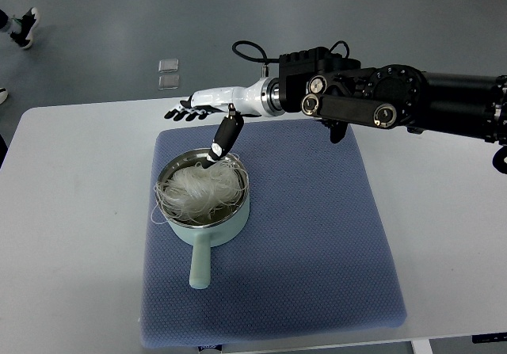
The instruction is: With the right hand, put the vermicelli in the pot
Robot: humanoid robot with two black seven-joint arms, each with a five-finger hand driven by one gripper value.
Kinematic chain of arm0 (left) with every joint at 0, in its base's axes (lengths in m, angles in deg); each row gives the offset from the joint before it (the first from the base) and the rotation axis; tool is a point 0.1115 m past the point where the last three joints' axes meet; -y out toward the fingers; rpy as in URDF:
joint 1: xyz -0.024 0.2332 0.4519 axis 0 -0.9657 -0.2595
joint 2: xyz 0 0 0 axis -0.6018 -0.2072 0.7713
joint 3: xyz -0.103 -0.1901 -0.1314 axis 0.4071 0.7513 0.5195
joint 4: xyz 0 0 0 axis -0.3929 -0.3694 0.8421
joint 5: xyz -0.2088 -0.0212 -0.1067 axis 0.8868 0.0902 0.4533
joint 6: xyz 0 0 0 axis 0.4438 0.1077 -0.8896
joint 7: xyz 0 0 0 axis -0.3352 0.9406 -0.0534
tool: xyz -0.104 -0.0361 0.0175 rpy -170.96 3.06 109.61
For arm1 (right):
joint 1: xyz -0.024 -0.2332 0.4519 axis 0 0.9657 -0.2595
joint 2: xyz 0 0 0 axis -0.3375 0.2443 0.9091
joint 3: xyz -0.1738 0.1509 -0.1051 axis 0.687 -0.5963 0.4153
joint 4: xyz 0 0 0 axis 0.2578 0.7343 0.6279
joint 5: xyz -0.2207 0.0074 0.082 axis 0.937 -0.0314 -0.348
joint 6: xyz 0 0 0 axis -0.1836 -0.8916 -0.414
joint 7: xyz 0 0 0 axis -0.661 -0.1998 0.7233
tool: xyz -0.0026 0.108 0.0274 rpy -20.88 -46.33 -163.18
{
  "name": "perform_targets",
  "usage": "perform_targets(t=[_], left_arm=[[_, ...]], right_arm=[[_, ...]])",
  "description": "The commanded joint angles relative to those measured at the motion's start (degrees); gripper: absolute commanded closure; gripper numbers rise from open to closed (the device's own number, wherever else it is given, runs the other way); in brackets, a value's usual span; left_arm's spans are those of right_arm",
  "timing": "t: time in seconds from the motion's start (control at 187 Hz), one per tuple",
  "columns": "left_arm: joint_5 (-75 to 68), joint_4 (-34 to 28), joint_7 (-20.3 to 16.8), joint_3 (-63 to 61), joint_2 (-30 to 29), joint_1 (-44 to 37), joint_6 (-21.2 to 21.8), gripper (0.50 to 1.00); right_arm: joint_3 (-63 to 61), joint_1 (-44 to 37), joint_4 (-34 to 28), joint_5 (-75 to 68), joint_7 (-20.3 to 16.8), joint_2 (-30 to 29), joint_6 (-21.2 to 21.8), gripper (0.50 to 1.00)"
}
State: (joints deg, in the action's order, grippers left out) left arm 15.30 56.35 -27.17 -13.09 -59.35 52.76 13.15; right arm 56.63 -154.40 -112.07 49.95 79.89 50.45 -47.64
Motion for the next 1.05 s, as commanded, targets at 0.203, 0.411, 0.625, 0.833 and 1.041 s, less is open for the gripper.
perform_targets(t=[0.203, 0.411, 0.625, 0.833, 1.041], left_arm=[[0.0, 0.0, 0.0, -0.2, 0.0, 0.1, 0.0, 0.500], [0.0, 0.2, 0.0, -0.4, 0.0, 0.0, 0.0, 0.500], [-0.1, 0.3, 0.0, -0.5, 0.0, 0.1, 0.0, 0.500], [-0.1, 0.3, 0.0, -0.6, 0.0, 0.0, 0.0, 0.500], [-0.2, 0.4, 0.0, -0.6, 0.0, 0.0, 0.0, 0.500]], right_arm=[[-42.7, 26.3, 0.4, -6.4, 0.5, 10.3, -0.8, 0.576], [-73.3, 45.7, 0.9, -16.5, 4.3, 1.9, -2.0, 0.576], [-78.1, 49.9, 6.7, -24.1, 11.2, -2.8, -1.1, 0.576], [-77.6, 50.5, 7.9, -25.1, 11.9, -4.4, -1.2, 0.576], [-77.4, 50.4, 9.4, -25.1, 11.9, -4.4, -1.2, 0.576]])
